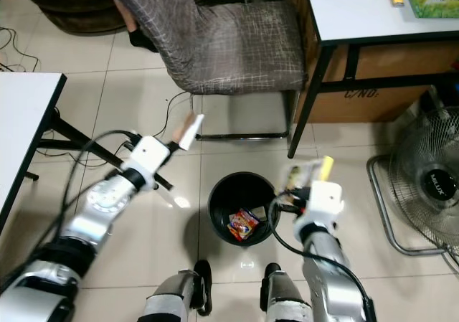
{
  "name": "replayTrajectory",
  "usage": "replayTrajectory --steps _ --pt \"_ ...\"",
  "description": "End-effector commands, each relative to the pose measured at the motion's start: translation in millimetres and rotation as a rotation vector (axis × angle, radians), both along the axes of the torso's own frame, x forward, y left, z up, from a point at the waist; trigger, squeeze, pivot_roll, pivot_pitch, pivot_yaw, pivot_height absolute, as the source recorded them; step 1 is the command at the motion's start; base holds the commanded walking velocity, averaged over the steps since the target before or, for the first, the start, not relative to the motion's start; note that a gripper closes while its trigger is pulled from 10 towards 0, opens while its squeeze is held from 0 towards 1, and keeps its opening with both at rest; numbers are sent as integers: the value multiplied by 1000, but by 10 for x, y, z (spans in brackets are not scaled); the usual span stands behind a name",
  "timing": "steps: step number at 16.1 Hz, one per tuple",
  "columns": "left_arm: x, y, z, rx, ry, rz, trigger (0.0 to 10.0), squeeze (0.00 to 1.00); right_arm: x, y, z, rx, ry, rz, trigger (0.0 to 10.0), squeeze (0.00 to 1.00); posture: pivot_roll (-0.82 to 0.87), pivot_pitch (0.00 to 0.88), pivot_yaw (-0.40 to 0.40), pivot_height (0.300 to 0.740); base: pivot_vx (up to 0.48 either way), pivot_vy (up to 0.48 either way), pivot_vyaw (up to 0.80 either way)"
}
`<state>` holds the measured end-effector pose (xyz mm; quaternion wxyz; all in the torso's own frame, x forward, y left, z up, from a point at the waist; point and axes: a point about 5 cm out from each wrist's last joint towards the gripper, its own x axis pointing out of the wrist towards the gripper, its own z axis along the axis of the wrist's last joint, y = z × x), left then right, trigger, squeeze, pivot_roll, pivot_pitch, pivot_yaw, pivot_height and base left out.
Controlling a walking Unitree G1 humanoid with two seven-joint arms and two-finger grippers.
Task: Picking trash to rubbish bin
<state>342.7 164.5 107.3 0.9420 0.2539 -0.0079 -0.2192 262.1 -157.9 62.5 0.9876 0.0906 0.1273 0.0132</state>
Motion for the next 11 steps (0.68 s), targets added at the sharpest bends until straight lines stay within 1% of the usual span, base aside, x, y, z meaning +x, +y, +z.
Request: replayTrajectory --steps 1,4,7,11 --pt "-35 72 -28 7 12 3 10000 0 -29 21 -82 24 20 18 10000 0 230 355 82 740 0 0 0" --pt "-16 163 60 26 -11 10 10000 0 74 64 -126 61 14 47 10000 0 263 366 94 740 0 0 0" --pt "-14 208 102 38 -19 11 10000 0 138 134 -181 70 18 73 10000 0 282 372 101 740 0 0 0" --pt "2 263 145 47 -26 25 10000 0 209 271 -257 128 38 99 10000 0 296 378 105 740 0 0 0"
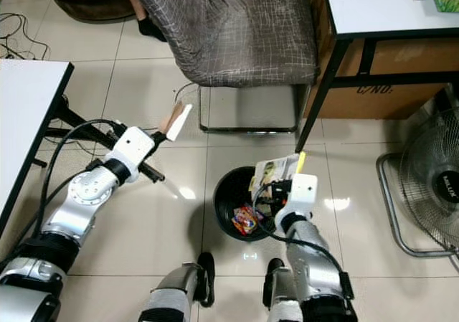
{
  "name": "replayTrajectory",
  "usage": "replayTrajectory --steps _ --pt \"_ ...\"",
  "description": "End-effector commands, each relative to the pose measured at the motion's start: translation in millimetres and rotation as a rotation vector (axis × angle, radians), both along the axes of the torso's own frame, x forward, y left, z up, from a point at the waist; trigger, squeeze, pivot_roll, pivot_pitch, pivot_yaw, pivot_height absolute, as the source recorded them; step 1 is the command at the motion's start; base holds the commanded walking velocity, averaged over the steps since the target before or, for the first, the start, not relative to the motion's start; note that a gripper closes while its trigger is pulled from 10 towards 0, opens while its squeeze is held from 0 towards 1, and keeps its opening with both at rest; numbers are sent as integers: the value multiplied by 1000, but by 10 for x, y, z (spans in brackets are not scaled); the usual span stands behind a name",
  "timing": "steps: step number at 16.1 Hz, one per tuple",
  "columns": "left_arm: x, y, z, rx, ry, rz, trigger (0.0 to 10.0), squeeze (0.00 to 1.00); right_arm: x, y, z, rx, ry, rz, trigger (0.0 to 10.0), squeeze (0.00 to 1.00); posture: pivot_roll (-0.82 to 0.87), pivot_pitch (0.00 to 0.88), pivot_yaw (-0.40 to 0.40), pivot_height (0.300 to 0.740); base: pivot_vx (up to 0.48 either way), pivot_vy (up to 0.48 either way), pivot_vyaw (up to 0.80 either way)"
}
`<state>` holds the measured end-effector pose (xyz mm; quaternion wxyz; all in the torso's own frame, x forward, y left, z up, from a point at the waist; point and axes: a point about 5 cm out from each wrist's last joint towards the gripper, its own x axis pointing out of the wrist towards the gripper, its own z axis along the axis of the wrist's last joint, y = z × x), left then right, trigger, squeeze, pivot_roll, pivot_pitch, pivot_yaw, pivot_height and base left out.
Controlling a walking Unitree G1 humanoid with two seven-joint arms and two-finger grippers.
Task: Picking trash to rubbish bin
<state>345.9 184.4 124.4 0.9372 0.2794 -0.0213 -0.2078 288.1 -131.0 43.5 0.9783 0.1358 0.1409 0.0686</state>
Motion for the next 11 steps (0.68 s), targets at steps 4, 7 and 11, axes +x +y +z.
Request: replayTrajectory --steps 4,7,11 --pt "-42 54 -39 1 22 9 10000 0 -15 169 -112 43 26 34 10000 0 296 382 107 740 0 0 0" --pt "-53 51 -57 3 28 7 10000 0 1 258 -128 52 28 47 10000 0 295 385 104 740 0 0 0" --pt "-59 13 -78 1 38 0 10000 0 -47 308 -251 35 66 50 10000 0 287 386 104 740 0 0 0"
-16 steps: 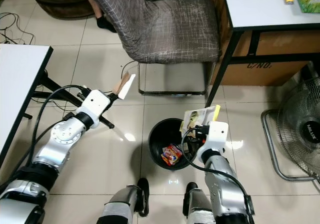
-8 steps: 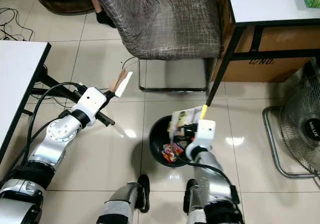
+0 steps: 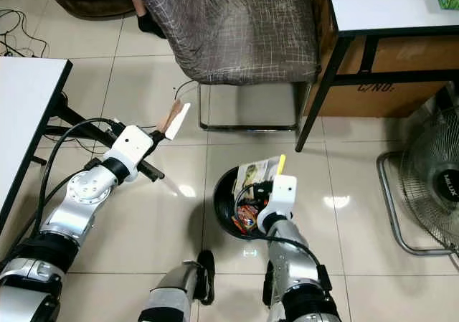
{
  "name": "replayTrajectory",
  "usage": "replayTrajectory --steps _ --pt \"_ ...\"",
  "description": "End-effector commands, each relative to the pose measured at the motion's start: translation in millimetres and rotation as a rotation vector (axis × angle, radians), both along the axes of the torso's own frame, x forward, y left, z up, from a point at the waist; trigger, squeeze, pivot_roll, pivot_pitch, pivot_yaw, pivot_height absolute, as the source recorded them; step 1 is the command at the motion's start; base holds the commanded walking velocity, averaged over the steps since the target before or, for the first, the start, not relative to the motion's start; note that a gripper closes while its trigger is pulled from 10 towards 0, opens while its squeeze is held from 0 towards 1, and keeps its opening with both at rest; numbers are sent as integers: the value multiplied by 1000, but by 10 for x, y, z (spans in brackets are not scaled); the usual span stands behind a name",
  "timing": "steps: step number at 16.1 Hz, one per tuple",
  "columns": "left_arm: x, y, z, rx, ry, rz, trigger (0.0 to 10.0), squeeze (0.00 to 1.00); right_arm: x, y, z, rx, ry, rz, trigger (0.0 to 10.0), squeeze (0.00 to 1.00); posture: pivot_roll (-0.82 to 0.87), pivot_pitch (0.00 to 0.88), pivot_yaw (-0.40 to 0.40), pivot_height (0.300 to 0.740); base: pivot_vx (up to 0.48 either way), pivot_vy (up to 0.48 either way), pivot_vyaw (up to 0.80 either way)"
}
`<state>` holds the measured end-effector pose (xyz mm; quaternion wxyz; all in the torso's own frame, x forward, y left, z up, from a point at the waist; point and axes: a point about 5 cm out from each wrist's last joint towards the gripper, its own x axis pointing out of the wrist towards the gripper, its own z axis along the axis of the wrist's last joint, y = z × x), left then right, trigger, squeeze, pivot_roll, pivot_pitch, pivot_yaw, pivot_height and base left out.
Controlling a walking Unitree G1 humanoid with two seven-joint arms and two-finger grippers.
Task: Picking trash to rubbish bin
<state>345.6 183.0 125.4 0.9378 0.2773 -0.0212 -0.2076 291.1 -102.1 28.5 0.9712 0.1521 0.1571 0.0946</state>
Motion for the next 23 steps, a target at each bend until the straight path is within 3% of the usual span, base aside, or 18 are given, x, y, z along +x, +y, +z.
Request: replayTrajectory --steps 1,8,9,10,11,23 --pt "-56 20 -94 5 38 -2 10000 0 -88 11 -126 -11 47 -7 10000 0 287 386 104 740 0 0 0" --pt "-41 -7 -98 3 43 -6 10000 0 -137 -26 -221 -37 67 -27 10000 0 282 386 108 740 0 0 0" --pt "-41 -7 -100 3 44 -6 10000 0 -135 -34 -220 -37 64 -31 10000 98 282 386 109 740 0 0 0" --pt "-42 -6 -104 4 45 -6 10000 0 -132 -39 -219 -35 62 -34 10000 933 282 386 109 740 0 0 0" --pt "-43 -6 -107 4 47 -5 10000 0 -129 -43 -218 -39 58 -38 10000 1000 282 386 109 740 0 0 0" --pt "-35 15 -122 7 53 8 10000 0 -127 -36 -213 -63 38 -37 10000 1000 278 388 112 740 0 0 0"
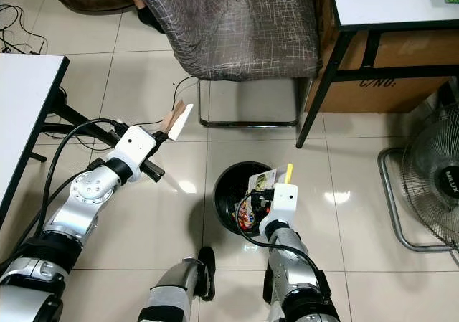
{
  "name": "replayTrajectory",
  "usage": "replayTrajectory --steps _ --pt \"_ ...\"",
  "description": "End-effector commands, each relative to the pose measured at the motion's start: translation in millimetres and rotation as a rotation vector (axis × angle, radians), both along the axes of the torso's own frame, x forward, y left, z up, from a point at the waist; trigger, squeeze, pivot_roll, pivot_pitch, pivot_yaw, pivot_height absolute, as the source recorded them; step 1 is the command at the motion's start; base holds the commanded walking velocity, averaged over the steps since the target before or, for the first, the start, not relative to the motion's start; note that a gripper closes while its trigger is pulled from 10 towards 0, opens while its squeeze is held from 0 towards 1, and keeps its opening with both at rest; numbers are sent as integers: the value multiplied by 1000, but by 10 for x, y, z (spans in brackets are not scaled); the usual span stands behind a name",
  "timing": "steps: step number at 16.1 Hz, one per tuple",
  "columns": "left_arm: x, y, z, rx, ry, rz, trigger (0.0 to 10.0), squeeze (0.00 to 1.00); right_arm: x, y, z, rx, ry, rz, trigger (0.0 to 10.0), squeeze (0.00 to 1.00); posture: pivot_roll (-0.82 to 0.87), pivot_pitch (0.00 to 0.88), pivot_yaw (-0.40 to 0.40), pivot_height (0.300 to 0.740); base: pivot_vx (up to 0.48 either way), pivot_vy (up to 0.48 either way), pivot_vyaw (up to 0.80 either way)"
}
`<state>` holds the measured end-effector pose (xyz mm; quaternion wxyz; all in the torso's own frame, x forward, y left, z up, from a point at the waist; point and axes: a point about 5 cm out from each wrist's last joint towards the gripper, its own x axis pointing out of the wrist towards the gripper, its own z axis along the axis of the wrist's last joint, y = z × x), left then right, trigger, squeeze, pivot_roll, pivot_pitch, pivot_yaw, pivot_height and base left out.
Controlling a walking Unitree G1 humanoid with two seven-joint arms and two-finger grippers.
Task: Picking trash to rubbish bin
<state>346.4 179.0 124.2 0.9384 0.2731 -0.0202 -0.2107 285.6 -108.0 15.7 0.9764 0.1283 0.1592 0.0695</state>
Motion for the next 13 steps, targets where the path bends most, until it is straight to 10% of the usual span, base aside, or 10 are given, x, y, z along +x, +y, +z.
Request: replayTrajectory --steps 1,13 --pt "-43 58 -110 15 48 14 10000 0 -72 25 -85 -7 32 4 10000 1000 278 388 112 740 0 0 0" --pt "-24 80 -112 21 53 24 10000 0 -108 -172 -220 -14 136 -84 10000 1000 279 387 123 740 0 0 0"
